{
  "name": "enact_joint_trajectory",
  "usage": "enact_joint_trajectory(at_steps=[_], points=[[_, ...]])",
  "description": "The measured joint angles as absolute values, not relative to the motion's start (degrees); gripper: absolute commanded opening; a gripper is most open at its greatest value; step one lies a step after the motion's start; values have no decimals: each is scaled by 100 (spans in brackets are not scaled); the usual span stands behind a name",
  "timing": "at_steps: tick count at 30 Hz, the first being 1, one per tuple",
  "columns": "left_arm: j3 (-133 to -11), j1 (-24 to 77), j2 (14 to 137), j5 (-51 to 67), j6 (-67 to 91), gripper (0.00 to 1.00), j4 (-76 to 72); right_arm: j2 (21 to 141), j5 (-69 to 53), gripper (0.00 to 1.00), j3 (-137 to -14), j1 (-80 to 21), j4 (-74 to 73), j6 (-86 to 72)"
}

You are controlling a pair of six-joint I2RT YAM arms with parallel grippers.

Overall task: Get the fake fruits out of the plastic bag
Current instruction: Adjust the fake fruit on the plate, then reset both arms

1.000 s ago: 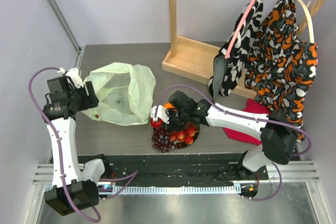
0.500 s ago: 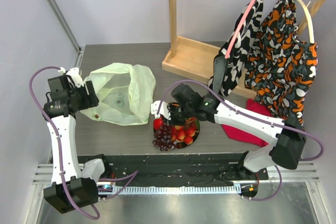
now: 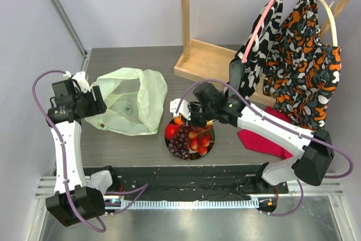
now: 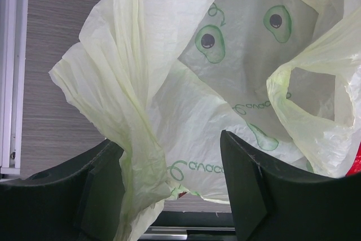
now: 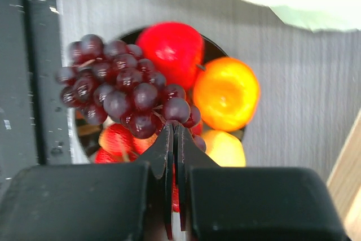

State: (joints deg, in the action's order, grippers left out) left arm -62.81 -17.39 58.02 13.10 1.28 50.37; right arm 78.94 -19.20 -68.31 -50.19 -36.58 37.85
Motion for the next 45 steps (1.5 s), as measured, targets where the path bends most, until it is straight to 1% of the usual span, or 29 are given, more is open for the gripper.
enact_joint_trajectory(at_steps=[3,4,5,6,8,10,14,15,18,24,27,29,30,32,33,35,36,41,45], points=[[-6281,-1739,5806,1313,130,67,5037,7977,-1890,1,-6849,-4838,-3658,3857],[-6281,-1739,5806,1313,130,67,5037,8014,-1865,3,-6860,-4790,-3653,3881],[-6281,-1739,5806,1313,130,67,5037,8044,-1848,10,-6862,-4764,-3649,3896],[-6281,-1739,5806,1315,130,67,5037,8071,-1835,14,-6862,-4753,-3651,3898],[-6281,-1739,5806,1315,130,67,5037,8141,-1789,27,-6862,-4751,-3642,3900],[-6281,-1739,5802,1317,130,67,5037,8219,-1719,34,-6849,-4751,-3599,3889],[-6281,-1739,5795,1317,128,65,5039,8305,-1546,43,-6807,-4751,-3450,3841],[-6278,-1739,5793,1317,128,65,5039,8315,-1505,47,-6801,-4751,-3424,3824],[-6278,-1739,5778,1321,126,65,5041,8331,-1361,50,-6801,-4751,-3343,3800],[-6276,-1739,5747,1328,126,66,5041,8344,-1177,51,-6803,-4748,-3271,3802],[-6276,-1739,5747,1328,126,68,5041,8355,-1177,54,-6814,-4748,-3267,3754],[-6276,-1739,5747,1332,126,68,5043,8355,-1212,61,-6886,-4748,-3280,3691],[-6276,-1739,5747,1332,126,68,5043,8355,-1243,68,-6943,-4748,-3280,3623],[-6276,-1739,5747,1352,126,69,5043,8350,-1306,99,-7100,-4748,-3280,3483],[-6276,-1739,5747,1361,128,70,5043,8348,-1323,100,-7161,-4748,-3269,3387],[-6276,-1739,5747,1374,126,98,5043,8311,-1326,100,-7279,-4748,-3214,3232],[-6276,-1739,5747,1374,121,100,5043,8281,-1295,100,-7288,-4748,-3173,3177],[-6309,-1739,5749,1369,137,100,5083,8123,-786,100,-7275,-4718,-2969,2740],[-6595,-1739,5760,1365,121,100,5238,7953,-440,100,-7148,-4543,-2764,2425]])
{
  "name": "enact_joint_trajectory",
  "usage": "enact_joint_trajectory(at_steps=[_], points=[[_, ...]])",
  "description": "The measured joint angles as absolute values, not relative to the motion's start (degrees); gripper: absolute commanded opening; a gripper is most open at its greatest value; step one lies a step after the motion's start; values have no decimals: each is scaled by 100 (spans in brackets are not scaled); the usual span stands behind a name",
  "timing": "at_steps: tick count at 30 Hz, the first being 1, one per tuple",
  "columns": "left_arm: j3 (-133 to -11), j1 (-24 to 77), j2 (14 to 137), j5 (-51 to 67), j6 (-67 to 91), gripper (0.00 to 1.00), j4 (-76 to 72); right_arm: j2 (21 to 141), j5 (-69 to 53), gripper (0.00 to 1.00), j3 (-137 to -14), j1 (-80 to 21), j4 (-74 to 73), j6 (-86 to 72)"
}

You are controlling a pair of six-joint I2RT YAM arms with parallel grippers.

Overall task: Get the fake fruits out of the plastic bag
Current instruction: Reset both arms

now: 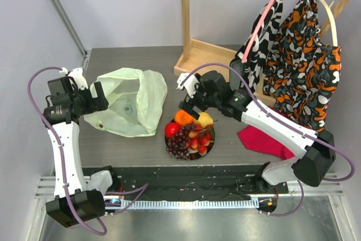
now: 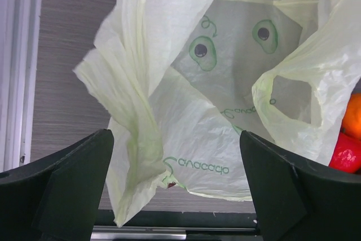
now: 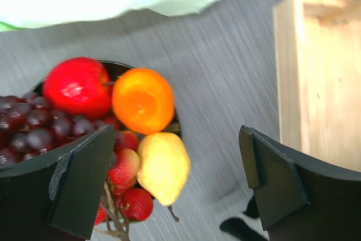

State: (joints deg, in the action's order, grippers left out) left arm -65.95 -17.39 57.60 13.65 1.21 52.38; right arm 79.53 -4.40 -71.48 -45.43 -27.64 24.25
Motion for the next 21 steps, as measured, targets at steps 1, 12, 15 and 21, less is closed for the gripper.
enact_joint_trajectory(at_steps=[1,12,15,21], points=[[-6709,-1739,5760,1363,106,100,5282,7885,-373,100,-7083,-4510,-2733,2359],[-7756,-1739,5050,1975,-991,100,5852,6617,1509,100,-6239,-4456,-2974,1400],[-7655,-1739,4700,2554,-1041,100,5828,6049,2093,100,-5677,-4407,-3092,1114],[-6923,-1739,4145,3675,-814,100,5592,5564,2749,100,-4932,-4045,-3365,926]])
